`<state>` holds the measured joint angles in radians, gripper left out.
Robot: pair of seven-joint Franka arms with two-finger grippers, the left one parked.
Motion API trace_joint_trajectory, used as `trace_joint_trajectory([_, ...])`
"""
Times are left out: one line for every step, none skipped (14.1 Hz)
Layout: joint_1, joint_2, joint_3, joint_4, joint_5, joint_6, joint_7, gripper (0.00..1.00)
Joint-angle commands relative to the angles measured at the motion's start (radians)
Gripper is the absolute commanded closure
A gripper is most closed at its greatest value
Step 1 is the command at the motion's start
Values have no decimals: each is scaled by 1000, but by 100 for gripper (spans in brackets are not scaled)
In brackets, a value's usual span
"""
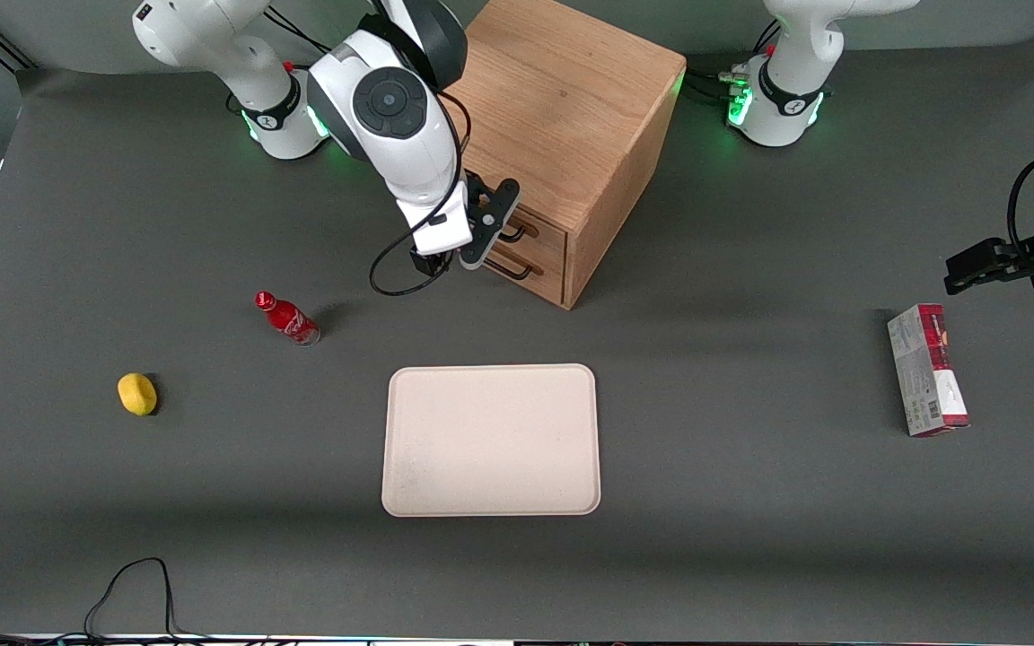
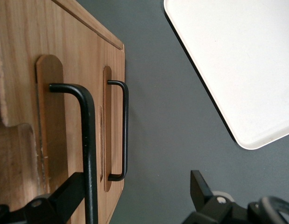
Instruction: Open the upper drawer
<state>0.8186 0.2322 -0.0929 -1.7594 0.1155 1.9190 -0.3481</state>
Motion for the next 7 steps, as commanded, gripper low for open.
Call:
trace_joint_trajectory([7, 41, -4, -11, 19, 41, -26, 0])
trace_joint_trajectory([2, 42, -5, -9, 19, 41, -28, 0])
trace_joint_trajectory([1, 44, -5, -11, 19, 41, -34, 0])
trace_joint_trajectory([1, 41, -5, -9, 19, 38, -37, 0])
trace_joint_trajectory([1, 33, -4, -9, 19, 31, -37, 0])
trace_joint_trajectory([1, 30, -4, -8, 19, 26, -37, 0])
trace_joint_trajectory([1, 27, -4, -6, 19, 26, -38, 0])
